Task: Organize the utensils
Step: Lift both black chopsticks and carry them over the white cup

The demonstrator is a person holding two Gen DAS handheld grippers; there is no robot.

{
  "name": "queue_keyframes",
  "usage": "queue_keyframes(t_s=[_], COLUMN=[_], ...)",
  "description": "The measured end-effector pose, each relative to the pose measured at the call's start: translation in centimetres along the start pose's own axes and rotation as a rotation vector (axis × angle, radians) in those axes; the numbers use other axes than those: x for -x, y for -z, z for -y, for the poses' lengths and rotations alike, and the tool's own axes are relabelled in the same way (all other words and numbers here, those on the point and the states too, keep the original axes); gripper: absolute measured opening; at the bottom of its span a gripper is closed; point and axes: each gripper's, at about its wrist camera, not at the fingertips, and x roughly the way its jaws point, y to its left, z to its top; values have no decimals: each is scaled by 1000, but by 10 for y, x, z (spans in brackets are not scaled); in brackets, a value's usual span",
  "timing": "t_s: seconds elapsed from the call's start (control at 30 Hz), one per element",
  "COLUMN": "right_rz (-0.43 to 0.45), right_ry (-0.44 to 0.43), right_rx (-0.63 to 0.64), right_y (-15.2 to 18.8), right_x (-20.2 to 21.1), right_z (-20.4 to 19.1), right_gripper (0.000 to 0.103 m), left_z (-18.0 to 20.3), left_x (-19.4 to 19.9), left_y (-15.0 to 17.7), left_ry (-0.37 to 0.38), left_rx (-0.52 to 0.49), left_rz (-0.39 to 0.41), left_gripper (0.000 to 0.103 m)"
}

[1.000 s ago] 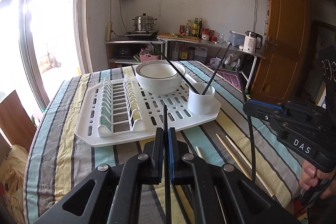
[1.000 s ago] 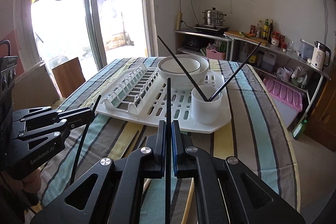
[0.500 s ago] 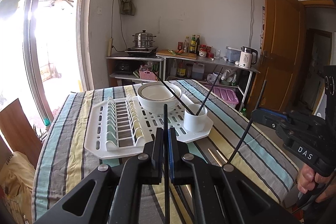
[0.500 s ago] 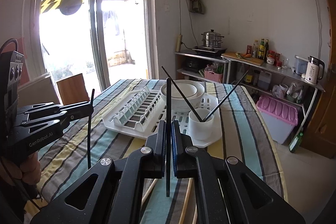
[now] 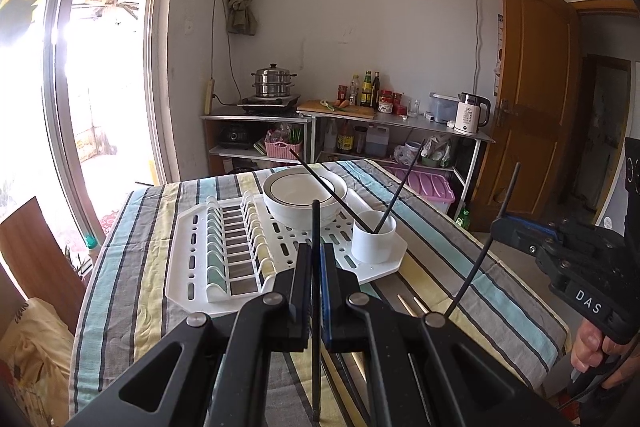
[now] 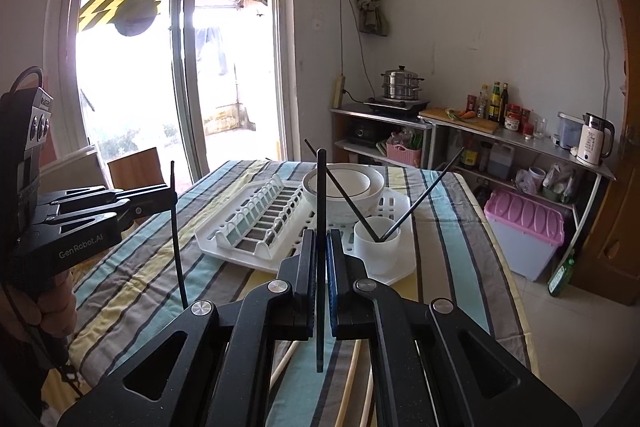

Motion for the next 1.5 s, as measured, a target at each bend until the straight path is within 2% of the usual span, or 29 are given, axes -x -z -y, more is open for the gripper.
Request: queue_keyframes(t_s=[0.57, 1.23, 1.5], right_rz=[5, 75, 75], right_ry=[21, 57, 60], right_rx=[-23, -64, -74], right_y=[-28, -95, -106], right_x=[-20, -58, -81], right_z=[31, 72, 81], right_gripper=[5, 5, 5], left_z=[1, 32, 39], left_x=[-44, -93, -132], left_y=[-45, -151, -164], left_ry=[53, 145, 175], left_rx=[-6, -10, -1], left_rz=[-19, 46, 22], left_gripper=[3, 3, 3])
